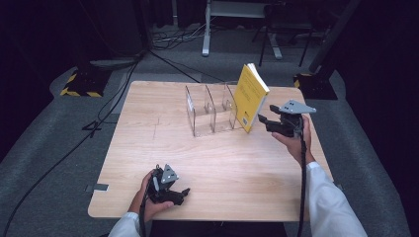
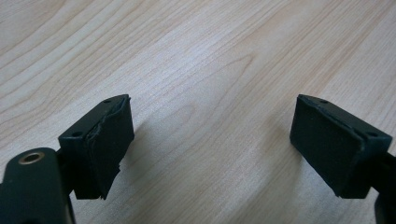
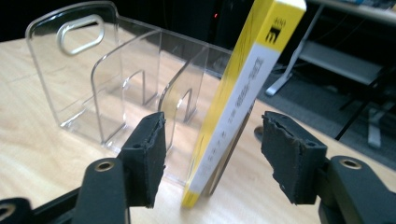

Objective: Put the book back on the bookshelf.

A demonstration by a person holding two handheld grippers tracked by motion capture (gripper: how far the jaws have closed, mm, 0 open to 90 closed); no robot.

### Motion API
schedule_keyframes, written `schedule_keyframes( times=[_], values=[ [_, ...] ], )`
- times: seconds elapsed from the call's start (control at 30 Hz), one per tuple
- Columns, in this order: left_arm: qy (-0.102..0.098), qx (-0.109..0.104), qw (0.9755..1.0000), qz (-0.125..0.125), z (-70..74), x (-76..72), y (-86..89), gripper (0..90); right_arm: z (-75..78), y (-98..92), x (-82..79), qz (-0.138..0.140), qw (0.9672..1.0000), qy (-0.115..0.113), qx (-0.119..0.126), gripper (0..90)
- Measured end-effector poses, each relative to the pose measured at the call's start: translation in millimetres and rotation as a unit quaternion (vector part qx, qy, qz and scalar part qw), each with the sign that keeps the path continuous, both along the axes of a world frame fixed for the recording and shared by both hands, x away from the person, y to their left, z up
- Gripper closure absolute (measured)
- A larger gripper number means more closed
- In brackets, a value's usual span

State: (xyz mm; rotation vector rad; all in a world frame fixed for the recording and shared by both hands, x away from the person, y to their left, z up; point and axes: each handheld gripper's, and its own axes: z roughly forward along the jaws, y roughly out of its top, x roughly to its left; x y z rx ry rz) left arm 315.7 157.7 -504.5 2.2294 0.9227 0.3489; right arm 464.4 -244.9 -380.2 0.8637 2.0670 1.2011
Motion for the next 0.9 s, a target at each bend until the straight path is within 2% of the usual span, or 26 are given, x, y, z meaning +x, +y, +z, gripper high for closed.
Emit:
schedule_keyframes(
  times=[0.1, 0.3, 0.57, 0.67, 0.9],
  values=[
    [0.000, 0.000, 1.0000, 0.000, 0.0, 0.0, 0.0, 14.2, 0.1, -3.9, -8.4, 0.004, 0.9998, -0.004, -0.018, 39.8],
    [-0.002, 0.002, 1.0000, -0.001, 0.2, 0.2, 0.2, 14.1, -3.3, -11.7, -23.0, 0.019, 0.9989, 0.006, -0.043, 39.1],
    [0.000, 0.000, 1.0000, 0.000, 0.0, 0.0, 0.0, 14.2, -11.9, -21.4, -36.8, 0.033, 0.9973, 0.022, -0.061, 37.5],
    [-0.002, 0.002, 1.0000, -0.001, 0.1, 0.2, 0.2, 14.2, -16.8, -26.1, -44.2, 0.043, 0.9957, 0.033, -0.075, 36.7],
    [-0.002, 0.001, 1.0000, 0.000, 0.1, 0.1, 0.1, 14.1, -30.8, -34.3, -56.2, 0.064, 0.9929, 0.053, -0.084, 34.5]
  ],
)
